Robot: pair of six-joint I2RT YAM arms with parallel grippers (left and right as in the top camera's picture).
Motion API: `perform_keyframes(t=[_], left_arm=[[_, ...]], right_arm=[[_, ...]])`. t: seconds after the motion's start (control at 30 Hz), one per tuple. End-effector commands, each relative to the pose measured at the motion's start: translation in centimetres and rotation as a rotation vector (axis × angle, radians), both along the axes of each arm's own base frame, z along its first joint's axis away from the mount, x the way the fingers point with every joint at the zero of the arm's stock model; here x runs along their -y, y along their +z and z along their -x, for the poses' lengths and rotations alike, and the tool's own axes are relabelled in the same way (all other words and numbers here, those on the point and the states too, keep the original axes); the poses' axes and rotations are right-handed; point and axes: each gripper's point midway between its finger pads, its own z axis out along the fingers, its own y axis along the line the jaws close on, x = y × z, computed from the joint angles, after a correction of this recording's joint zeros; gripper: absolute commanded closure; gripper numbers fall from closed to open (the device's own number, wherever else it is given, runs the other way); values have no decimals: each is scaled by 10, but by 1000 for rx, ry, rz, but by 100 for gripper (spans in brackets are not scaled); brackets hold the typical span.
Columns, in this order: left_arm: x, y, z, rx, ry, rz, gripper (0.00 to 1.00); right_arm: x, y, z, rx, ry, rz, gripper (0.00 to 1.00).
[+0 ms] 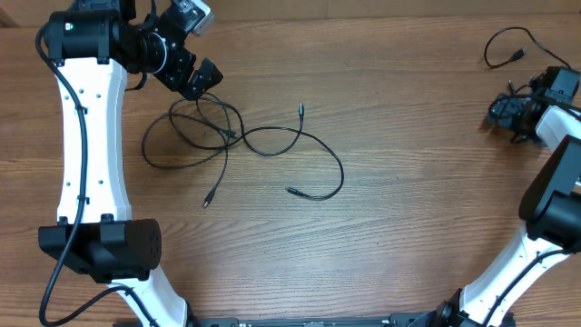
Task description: Untangle cables
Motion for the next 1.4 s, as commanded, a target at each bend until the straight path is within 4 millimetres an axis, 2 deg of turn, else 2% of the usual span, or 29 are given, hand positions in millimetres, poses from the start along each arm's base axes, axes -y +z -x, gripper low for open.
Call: perform_keyframes(t=[0.0,0.17,0.27,0.37,0.43,0.53,0.7,0.77,0.83,0.87,1.0,1.03,1.1,1.2,1.23,1.27,1.37], left_arm=[[2,4,-1,10,1,5,0],[3,4,-1,10,1,5,0],[2,4,-1,10,1,5,0],[2,4,-1,10,1,5,0],[2,4,-1,10,1,5,0],[2,4,-1,10,1,5,0],[2,4,-1,10,1,5,0],[2,4,-1,10,1,5,0],[2,4,-1,10,1,5,0],[3,4,-1,10,1,5,0],[2,4,-1,10,1,5,0],[2,4,-1,10,1,5,0],[2,4,-1,10,1,5,0],[2,4,-1,10,1,5,1],[2,4,-1,10,1,5,0],[2,4,-1,10,1,5,0],[2,4,-1,10,1,5,0]], right_arm=[[-8,-32,-6,3,29,-46,0],[-7,-52,-22,65,44,-57,0],[-8,-53,-39,141,71,-61,0],[-15,-35,-73,320,124,-85,0],[-13,-24,-84,386,109,-84,0],[-14,-10,-97,456,102,-72,0],[-19,3,-104,488,133,-86,0],[-26,17,-105,509,168,-119,0],[-34,39,-107,542,209,-149,0],[-38,60,-106,560,224,-153,0],[-45,110,-91,551,223,-160,0],[-54,130,-78,525,225,-186,0],[-67,148,-64,503,254,-227,0],[-113,185,-37,500,449,-314,0],[-133,196,-27,498,537,-342,0],[-165,201,-14,471,661,-359,0],[-209,190,-4,398,789,-376,0]])
